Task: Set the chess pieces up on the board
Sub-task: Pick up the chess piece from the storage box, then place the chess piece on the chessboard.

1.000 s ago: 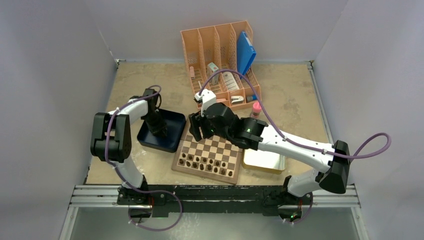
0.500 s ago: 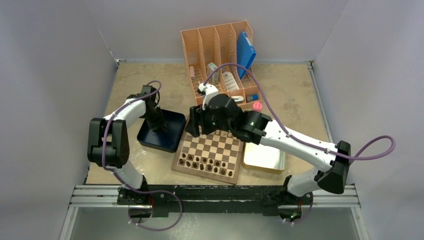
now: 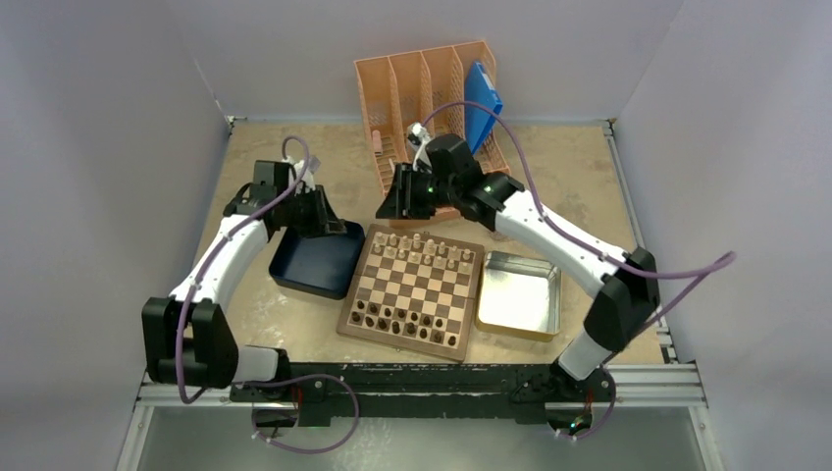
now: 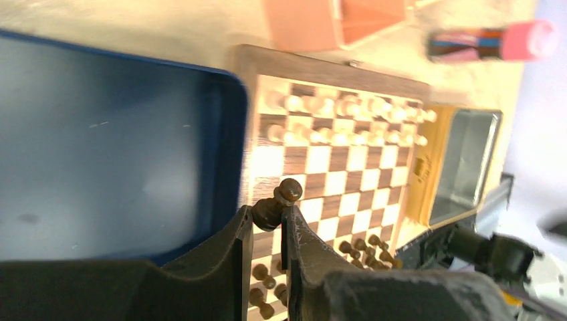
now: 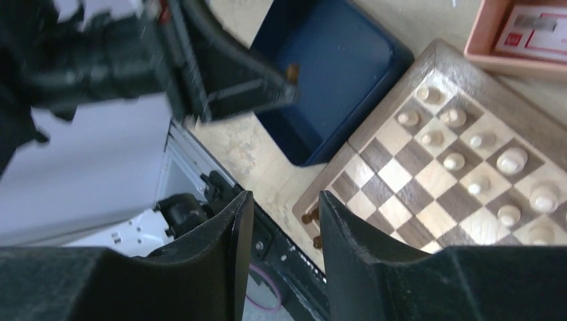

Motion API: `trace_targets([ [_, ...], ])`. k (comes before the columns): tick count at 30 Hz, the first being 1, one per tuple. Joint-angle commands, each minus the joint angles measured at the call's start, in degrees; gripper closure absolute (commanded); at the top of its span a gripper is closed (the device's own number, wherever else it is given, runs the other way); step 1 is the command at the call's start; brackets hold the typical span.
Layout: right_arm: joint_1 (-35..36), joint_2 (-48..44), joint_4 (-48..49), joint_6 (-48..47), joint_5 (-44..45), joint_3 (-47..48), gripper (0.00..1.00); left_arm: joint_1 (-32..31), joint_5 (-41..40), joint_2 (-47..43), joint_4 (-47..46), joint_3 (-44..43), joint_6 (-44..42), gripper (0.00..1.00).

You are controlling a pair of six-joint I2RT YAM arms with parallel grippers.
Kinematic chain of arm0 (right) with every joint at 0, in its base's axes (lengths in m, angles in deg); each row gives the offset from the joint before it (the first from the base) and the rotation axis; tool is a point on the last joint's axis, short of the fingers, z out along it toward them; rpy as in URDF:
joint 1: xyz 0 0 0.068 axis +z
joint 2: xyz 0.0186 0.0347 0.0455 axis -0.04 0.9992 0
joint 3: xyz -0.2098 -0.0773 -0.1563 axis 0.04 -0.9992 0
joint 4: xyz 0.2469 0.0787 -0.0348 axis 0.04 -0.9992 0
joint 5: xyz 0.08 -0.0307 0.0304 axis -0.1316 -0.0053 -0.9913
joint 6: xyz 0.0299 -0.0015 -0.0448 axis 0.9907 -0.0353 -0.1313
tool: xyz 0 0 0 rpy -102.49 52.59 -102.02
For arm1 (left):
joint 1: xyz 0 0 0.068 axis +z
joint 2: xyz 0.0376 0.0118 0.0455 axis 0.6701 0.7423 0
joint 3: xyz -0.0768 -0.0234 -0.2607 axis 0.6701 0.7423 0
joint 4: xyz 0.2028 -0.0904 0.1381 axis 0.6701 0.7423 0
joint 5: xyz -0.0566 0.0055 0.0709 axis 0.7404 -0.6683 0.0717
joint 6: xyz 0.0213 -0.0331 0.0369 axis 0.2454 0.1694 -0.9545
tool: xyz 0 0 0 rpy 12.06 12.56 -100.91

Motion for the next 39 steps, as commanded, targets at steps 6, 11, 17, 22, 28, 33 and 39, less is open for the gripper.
trace_targets([
  [6, -4.35, 11.73, -5.94, -3.94, -13.6, 16.22, 0.61, -4.04, 18.53, -7.83, -10.84, 5.87, -6.82, 0.96],
  [11, -4.41, 14.81, -8.21, -3.56, -15.76, 18.05, 0.61, -6.01, 19.49, -9.24, -12.3, 7.34, -7.82, 0.97],
  [17, -4.4, 15.64, -8.96, -4.67, -15.01, 16.55, 0.62, -6.58, 20.26, -8.85, -13.39, 7.25, -7.28, 0.98],
  [22, -4.32, 15.18, -8.44, -4.74, -15.67, 14.95, 0.64, -6.74, 20.22, -8.94, -13.48, 6.97, -7.03, 0.98],
  [28, -4.26, 15.08, -7.58, -3.9, -16.76, 13.29, 0.67, -7.17, 20.43, -9.11, -13.77, 7.01, -6.79, 0.98],
  [33, -3.77, 15.43, -7.68, -3.54, -17.83, 13.1, 0.67, -7.65, 20.63, -8.93, -14.16, 6.97, -6.42, 0.99],
  [39, -3.07, 15.26, -6.71, -2.86, -19.55, 11.9, 0.67, -7.78, 20.43, -8.93, -14.45, 6.93, -6.39, 0.99],
])
